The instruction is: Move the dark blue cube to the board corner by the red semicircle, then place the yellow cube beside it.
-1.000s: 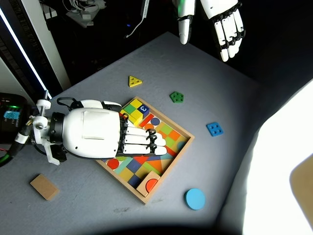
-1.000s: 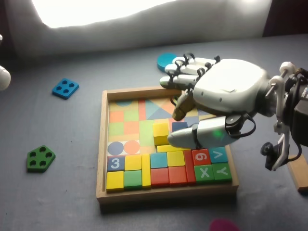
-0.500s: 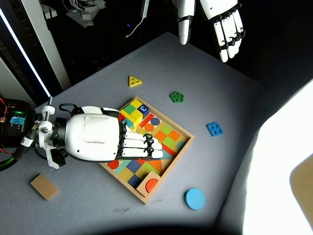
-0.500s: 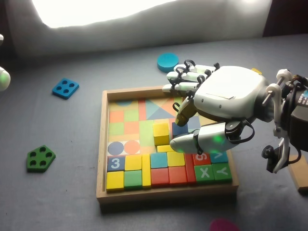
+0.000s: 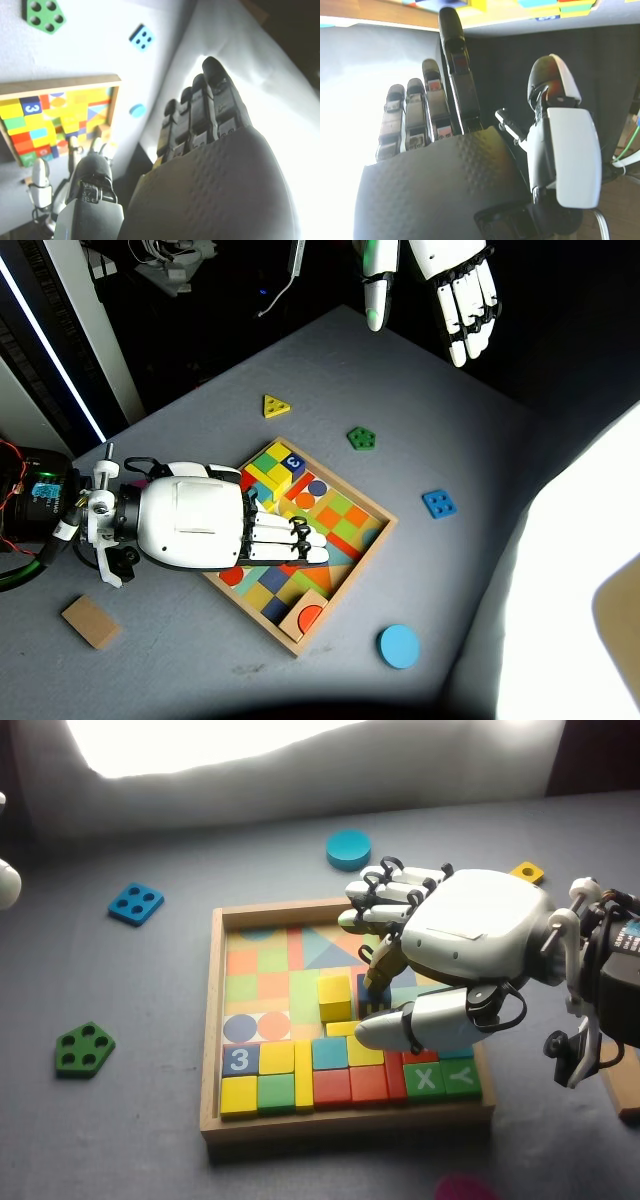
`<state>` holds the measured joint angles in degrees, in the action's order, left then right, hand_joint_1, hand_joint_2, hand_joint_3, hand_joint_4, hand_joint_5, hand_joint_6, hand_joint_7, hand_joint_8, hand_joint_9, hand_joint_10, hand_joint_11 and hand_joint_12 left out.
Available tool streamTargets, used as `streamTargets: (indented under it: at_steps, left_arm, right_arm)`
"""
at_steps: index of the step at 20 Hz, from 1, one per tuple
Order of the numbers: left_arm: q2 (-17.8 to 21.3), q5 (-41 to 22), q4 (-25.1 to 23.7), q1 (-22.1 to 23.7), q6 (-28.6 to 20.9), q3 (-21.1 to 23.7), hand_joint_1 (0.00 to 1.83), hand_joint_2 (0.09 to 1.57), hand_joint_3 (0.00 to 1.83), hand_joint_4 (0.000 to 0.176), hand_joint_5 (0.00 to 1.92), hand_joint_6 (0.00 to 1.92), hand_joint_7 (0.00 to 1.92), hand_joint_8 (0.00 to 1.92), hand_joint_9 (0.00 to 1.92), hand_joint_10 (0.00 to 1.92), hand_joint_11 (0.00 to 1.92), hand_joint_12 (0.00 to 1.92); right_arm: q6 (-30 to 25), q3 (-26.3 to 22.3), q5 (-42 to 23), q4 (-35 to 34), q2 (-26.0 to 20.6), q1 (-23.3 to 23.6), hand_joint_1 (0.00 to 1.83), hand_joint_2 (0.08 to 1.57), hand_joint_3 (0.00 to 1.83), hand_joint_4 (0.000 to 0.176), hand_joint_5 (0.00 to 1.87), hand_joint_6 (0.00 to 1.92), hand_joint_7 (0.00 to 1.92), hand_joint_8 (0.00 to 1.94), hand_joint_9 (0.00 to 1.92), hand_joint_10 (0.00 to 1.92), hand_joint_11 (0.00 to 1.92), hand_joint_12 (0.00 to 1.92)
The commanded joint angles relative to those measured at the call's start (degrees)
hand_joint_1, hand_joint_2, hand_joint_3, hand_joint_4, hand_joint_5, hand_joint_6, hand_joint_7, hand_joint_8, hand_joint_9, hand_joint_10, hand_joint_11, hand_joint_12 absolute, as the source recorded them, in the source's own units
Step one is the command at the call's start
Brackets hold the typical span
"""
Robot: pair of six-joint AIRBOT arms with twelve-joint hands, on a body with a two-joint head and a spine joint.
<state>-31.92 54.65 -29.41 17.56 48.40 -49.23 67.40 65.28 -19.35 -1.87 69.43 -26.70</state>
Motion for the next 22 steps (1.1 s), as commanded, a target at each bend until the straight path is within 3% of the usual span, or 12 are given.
streamTargets:
  at_steps: [1, 3, 6, 8, 11, 13, 16, 22]
  left_arm:
    - [0.2, -4.3, -2.2, 0.4, 0.3, 0.0, 0.00, 1.20, 0.00, 0.024, 0.04, 0.00, 0.05, 0.00, 0.07, 0.00, 0.00, 0.54]
    - [0.3, -4.3, -2.2, 0.4, 0.3, 0.0, 0.00, 1.20, 0.00, 0.020, 0.04, 0.00, 0.06, 0.00, 0.08, 0.00, 0.00, 0.53]
    - [0.3, -4.3, -2.2, 0.7, 0.3, 0.1, 0.00, 1.20, 0.00, 0.031, 0.04, 0.00, 0.06, 0.00, 0.08, 0.00, 0.00, 0.55]
    - [0.3, -4.3, -2.2, 0.7, 0.3, 0.1, 0.00, 1.20, 0.00, 0.024, 0.04, 0.00, 0.07, 0.00, 0.08, 0.00, 0.00, 0.52]
    - [0.3, -4.3, -2.2, 0.7, 0.3, 0.1, 0.00, 1.21, 0.00, 0.028, 0.04, 0.01, 0.08, 0.00, 0.08, 0.00, 0.00, 0.52]
    - [0.3, -4.3, -2.2, 0.6, 0.3, 0.1, 0.00, 1.21, 0.00, 0.018, 0.03, 0.00, 0.06, 0.00, 0.08, 0.00, 0.00, 0.51]
    - [0.3, -4.3, -2.2, 0.7, 0.3, 0.1, 0.00, 1.20, 0.00, 0.023, 0.05, 0.01, 0.07, 0.00, 0.10, 0.01, 0.00, 0.61]
    - [0.3, -4.3, -2.2, 0.7, 0.3, 0.0, 0.00, 1.20, 0.00, 0.025, 0.04, 0.00, 0.07, 0.00, 0.09, 0.01, 0.00, 0.58]
  right_arm:
    - [0.1, 0.1, -6.3, 0.0, -0.2, -0.1, 0.00, 1.17, 0.00, 0.000, 0.85, 0.07, 0.22, 0.01, 0.01, 0.00, 0.00, 0.00]
    - [0.2, 0.1, -6.3, 0.0, -0.2, -0.3, 0.00, 1.16, 0.00, 0.000, 0.85, 0.07, 0.22, 0.01, 0.01, 0.00, 0.00, 0.00]
    - [0.4, 0.2, -6.3, 0.0, -0.3, -0.5, 0.00, 1.17, 0.00, 0.000, 0.85, 0.06, 0.23, 0.01, 0.03, 0.01, 0.00, 0.00]
    - [0.8, 1.1, -6.4, 0.0, -0.3, -1.0, 0.00, 1.16, 0.00, 0.000, 0.85, 0.06, 0.23, 0.01, 0.02, 0.01, 0.00, 0.00]
    - [1.4, 2.7, -7.0, 0.0, -0.2, -1.9, 0.00, 1.16, 0.00, 0.000, 0.85, 0.05, 0.23, 0.00, 0.02, 0.00, 0.00, 0.00]
    - [1.4, 3.7, -7.0, 0.0, -0.2, -2.4, 0.00, 1.16, 0.00, 0.000, 0.86, 0.05, 0.22, 0.00, 0.02, 0.01, 0.00, 0.00]
    - [1.9, 4.9, -7.2, 0.0, -0.4, -3.0, 0.00, 1.16, 0.00, 0.000, 0.87, 0.05, 0.22, 0.00, 0.03, 0.01, 0.00, 0.00]
    - [1.8, 7.8, -7.4, 0.0, -0.2, -3.3, 0.00, 1.16, 0.00, 0.000, 0.87, 0.05, 0.24, 0.01, 0.03, 0.01, 0.00, 0.00]
